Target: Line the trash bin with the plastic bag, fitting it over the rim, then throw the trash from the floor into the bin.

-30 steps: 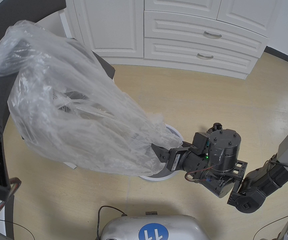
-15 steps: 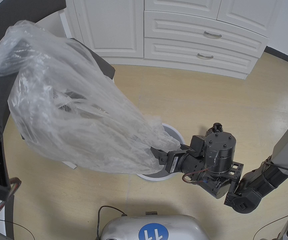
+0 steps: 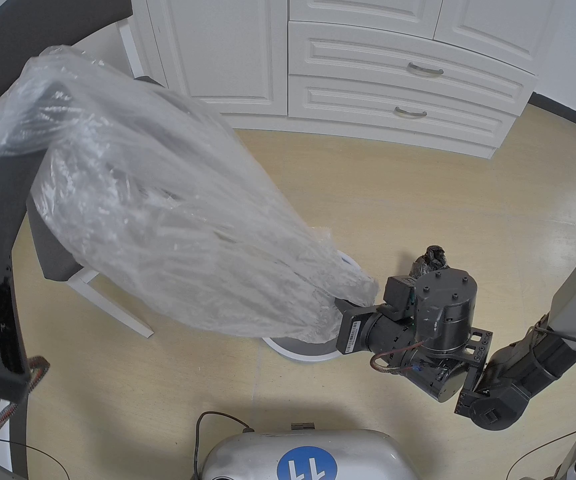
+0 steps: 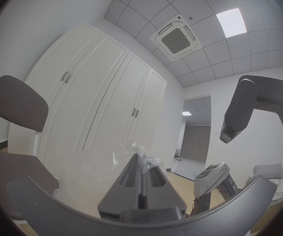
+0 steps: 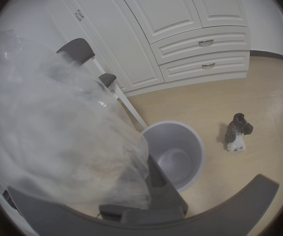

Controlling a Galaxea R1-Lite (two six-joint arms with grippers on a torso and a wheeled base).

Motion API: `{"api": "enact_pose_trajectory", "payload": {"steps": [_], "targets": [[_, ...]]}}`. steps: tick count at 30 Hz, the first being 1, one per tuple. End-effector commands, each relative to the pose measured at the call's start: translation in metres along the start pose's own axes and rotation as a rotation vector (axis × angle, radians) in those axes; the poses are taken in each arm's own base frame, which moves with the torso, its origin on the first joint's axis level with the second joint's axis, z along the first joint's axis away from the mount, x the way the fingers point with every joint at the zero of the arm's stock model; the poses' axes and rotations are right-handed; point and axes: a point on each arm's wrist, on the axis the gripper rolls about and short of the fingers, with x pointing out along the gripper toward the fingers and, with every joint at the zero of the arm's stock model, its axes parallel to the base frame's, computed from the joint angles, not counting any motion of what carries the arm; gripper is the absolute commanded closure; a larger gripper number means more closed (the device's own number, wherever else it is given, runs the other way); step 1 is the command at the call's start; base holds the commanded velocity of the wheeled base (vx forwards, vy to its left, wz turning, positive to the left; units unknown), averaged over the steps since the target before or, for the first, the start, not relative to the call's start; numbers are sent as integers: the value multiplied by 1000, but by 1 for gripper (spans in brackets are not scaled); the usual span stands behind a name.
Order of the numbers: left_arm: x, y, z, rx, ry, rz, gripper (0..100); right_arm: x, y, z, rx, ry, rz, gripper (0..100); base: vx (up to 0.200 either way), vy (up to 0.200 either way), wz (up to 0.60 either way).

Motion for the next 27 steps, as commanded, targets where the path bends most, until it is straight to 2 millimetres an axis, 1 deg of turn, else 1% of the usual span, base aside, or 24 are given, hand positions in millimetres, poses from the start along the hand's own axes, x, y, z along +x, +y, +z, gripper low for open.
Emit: {"api": "enact_pose_trajectory", "payload": {"steps": [1, 3, 9, 13, 16, 25, 27], "targets": [[0, 1, -4, 7, 17, 7, 100, -11, -4, 6, -35, -6, -4, 100, 0, 0, 0], [0, 1, -4, 9, 20, 9, 100, -13, -4, 7, -44, -8, -5, 100, 0, 0, 0], [-6, 4, -16, 39, 112, 20, 100, -27, -8, 22, -78, -44, -17, 100, 0, 0, 0], [-8, 10, -25, 65, 186, 48, 100, -29, -16, 26, -117, -51, -47, 100, 0, 0, 0], [-9, 14, -31, 63, 241, 64, 100, -31, -17, 30, -117, -66, -51, 100, 0, 0, 0], [-12, 14, -35, 64, 272, 64, 100, -38, -17, 38, -120, -90, -44, 100, 0, 0, 0], [-12, 14, -36, 64, 276, 63, 100, -42, -16, 43, -117, -107, -40, 100, 0, 0, 0]]}}
